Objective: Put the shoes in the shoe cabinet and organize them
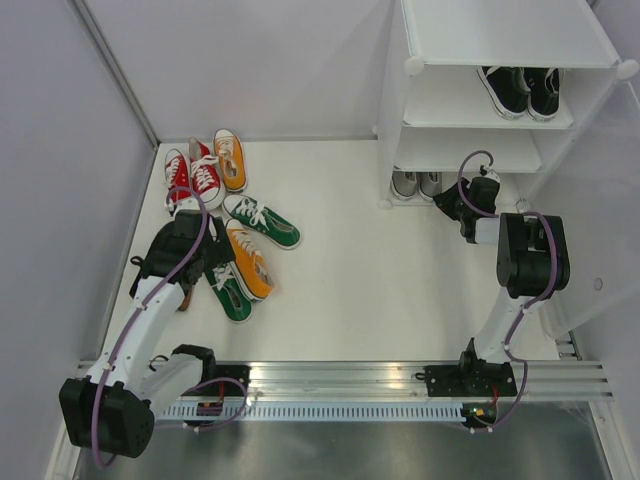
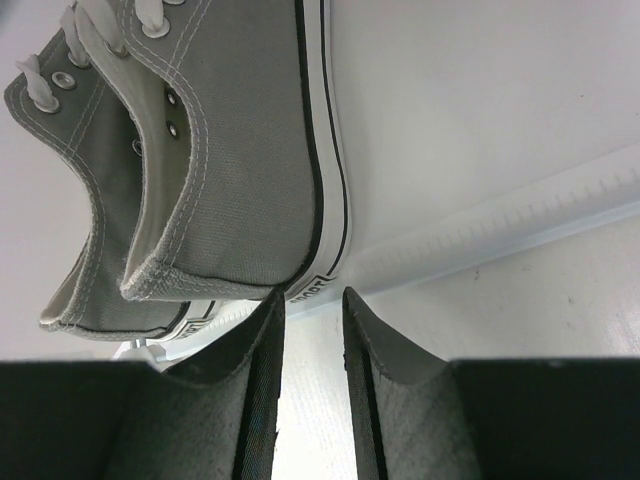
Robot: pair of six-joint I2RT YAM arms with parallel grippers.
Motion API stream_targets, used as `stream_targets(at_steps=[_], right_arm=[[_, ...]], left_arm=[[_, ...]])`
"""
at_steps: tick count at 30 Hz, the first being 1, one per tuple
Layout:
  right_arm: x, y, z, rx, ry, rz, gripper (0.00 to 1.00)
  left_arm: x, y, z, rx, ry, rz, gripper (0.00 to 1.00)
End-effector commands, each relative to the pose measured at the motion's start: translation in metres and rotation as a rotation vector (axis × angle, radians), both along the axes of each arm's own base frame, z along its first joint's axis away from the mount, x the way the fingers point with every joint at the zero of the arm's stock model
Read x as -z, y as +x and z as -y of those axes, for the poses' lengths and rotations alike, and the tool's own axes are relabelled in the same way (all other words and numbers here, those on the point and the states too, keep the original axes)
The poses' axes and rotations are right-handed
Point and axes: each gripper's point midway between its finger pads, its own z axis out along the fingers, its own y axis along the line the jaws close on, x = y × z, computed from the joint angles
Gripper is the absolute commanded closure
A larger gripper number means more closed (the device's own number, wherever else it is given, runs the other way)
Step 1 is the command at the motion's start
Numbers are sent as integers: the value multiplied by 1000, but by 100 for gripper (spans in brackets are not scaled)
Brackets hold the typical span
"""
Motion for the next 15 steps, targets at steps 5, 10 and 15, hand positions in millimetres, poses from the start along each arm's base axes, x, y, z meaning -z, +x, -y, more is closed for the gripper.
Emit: stream_targets(at_steps=[5,10,15], right_arm=[[-29,30,-28,-133,3,98,66],[-37,25,-32,-134,-5,101,65],[-47,4,-19,-81,-73,51,61]], left_arm=[[-6,7,0,29,14,33,6],[-7,7,0,26,15,35,6],[-7,7,0,27,14,38,6]])
